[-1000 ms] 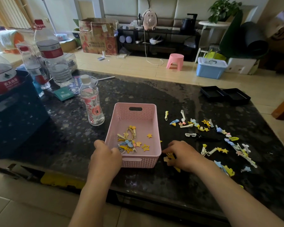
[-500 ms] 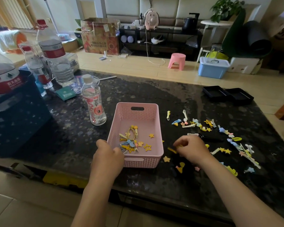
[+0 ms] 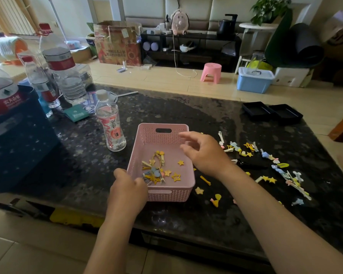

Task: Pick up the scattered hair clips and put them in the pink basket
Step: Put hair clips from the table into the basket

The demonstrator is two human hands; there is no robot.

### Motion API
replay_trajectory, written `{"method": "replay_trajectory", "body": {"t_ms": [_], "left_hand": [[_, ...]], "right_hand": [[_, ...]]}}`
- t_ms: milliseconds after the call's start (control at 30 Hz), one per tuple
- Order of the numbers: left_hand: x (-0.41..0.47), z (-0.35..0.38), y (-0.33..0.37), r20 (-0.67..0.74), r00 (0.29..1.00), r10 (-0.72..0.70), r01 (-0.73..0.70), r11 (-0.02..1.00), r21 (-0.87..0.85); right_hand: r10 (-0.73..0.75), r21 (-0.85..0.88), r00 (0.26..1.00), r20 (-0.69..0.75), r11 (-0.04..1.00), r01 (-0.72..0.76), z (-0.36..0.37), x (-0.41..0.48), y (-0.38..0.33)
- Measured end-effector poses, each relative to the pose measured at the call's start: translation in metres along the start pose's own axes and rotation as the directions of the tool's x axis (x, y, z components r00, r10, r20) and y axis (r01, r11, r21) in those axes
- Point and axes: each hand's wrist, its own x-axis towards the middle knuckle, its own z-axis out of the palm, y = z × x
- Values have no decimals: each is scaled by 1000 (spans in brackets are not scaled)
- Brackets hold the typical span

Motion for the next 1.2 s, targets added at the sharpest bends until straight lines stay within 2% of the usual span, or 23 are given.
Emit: {"method": "replay_trajectory", "body": {"t_ms": [100,200,267,333,467,567,700,833,1067,1200], "left_hand": [[0,0,0,-3,1000,6,-6,1000,1],[1,1,1,-11,1000,7,-7,1000,2],[1,1,1,-19,1000,3,-3,1000,9],[1,1,2,-20,1000,6,-5,1000,10],[1,1,1,-21,1000,10,-10,1000,6],[0,0,1,-14,1000,4,-4,1000,-1],[0,1,1,-28,999,17,-17,1000,5],[1,2,0,-24,999,43,-43,999,12],[1,1,0,-8,1000,19,-20,1000,-17],[0,0,0,0,1000,12,-12,1000,-15]], "right_hand": [[142,-243,989,-35,959,-146,-8,-3,24],[407,-480,906,119,822,-306,-6,-15,51],[459,-607,868,186,749,-266,3,-24,62],[425,-700,883,198,692,-177,11,-31,70],[309,-702,937,166,704,-108,16,-33,70],[283,-704,948,146,703,-101,16,-33,70],[350,-602,933,86,764,-232,14,-31,73],[430,-507,897,101,798,-326,10,-24,73],[465,-460,873,147,813,-356,6,-19,69],[483,-545,858,174,773,-325,4,-16,65]]}}
